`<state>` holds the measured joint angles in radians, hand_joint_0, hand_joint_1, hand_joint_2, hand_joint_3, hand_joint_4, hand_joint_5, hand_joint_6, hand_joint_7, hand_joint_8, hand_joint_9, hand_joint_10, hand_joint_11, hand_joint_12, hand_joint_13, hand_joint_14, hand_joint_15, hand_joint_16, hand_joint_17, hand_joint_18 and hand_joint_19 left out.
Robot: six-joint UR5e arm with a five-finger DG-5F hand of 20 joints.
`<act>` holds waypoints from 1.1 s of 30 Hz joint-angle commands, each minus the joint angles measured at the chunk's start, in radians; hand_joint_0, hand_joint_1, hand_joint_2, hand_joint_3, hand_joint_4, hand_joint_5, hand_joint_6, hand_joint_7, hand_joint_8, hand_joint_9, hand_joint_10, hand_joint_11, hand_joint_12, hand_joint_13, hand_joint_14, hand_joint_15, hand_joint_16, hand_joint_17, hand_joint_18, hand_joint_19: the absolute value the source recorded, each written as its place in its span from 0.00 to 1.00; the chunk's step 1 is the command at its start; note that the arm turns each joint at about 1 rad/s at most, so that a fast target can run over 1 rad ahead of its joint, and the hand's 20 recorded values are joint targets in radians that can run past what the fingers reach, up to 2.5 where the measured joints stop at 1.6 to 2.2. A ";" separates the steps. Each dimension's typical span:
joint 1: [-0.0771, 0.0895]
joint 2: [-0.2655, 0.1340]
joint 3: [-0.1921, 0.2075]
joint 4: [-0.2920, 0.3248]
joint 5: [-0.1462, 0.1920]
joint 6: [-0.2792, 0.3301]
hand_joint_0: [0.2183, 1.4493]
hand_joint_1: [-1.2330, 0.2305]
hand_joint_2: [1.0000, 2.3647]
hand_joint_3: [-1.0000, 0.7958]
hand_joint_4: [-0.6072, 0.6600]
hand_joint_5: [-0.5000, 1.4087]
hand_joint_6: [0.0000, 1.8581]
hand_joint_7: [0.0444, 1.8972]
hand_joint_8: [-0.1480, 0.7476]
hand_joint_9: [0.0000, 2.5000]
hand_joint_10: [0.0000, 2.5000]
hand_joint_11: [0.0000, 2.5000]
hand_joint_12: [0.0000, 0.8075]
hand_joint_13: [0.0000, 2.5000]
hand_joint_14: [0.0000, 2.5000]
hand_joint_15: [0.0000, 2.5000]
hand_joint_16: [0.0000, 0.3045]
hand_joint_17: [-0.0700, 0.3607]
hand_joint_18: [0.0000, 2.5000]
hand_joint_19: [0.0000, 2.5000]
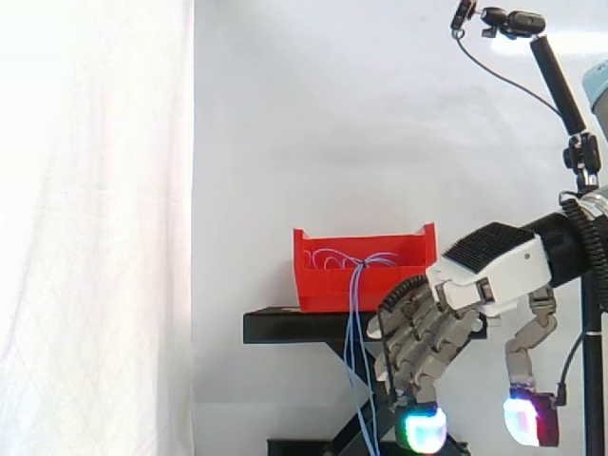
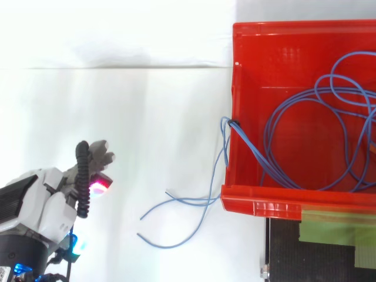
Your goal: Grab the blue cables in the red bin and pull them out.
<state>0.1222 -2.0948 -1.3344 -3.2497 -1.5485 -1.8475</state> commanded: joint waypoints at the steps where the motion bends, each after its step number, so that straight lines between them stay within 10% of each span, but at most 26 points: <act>1: -0.016 -0.002 0.009 0.045 -0.007 -0.058 0.42 0.14 0.00 0.00 0.64 0.62 0.01 0.31 0.42 0.25 0.00 0.11 0.40 0.18 0.00 0.07 0.15 0.40 0.11 0.06; 18: -0.075 -0.002 0.017 0.212 -0.018 -0.397 0.43 0.13 0.00 0.00 0.59 0.59 0.01 0.23 0.41 0.25 0.00 0.10 0.39 0.18 0.00 0.07 0.15 0.40 0.11 0.07; 33: -0.141 -0.033 0.017 0.306 -0.061 -0.267 0.43 0.13 0.00 0.00 0.58 0.59 0.01 0.22 0.41 0.24 0.00 0.10 0.39 0.17 0.00 0.07 0.15 0.40 0.10 0.06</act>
<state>-0.0052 -2.1129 -1.3176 -2.9633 -1.5864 -2.1379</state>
